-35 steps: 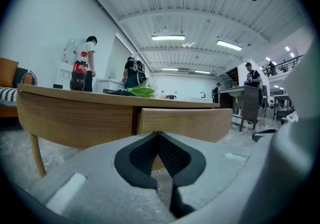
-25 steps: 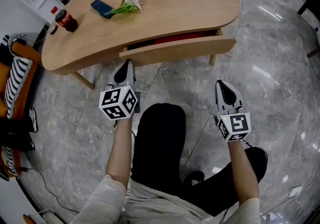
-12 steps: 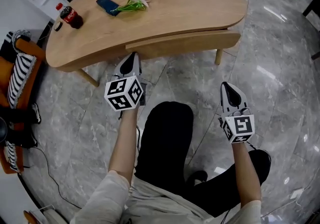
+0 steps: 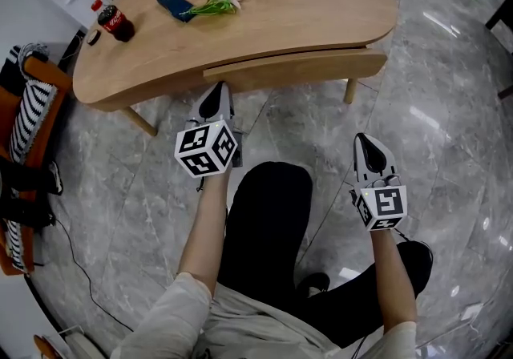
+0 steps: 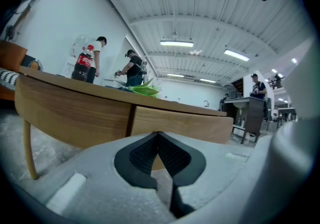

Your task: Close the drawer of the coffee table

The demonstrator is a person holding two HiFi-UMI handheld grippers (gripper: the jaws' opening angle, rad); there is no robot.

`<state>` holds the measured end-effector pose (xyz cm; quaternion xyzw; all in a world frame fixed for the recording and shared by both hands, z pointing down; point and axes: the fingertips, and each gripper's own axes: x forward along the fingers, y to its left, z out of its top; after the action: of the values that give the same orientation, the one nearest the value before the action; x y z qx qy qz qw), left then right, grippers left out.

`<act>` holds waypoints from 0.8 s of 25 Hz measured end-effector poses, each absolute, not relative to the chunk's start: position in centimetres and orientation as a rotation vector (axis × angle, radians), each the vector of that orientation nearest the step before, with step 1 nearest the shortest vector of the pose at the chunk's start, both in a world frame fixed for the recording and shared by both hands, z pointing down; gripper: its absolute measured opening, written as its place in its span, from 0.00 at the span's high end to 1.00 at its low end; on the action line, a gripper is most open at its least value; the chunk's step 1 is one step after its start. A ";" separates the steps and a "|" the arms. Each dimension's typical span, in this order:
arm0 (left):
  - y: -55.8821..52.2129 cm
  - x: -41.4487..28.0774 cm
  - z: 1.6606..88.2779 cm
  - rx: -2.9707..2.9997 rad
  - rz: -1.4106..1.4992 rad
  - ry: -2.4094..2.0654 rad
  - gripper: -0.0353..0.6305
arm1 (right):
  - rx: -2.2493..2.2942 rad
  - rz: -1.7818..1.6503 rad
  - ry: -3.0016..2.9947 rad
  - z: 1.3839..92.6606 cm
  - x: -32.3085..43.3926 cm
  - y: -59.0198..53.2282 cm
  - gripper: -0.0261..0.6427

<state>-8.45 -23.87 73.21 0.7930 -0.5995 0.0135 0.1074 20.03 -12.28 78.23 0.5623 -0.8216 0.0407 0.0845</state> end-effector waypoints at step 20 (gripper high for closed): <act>-26.1 -5.1 72.5 2.382 0.114 -1.764 0.93 | 1.862 0.182 -2.603 71.7 17.6 -17.8 0.94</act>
<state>-5.06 -26.06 72.54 0.8001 -0.5923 0.0383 0.0875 17.62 -17.76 71.68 0.5806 -0.8115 0.0568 -0.0321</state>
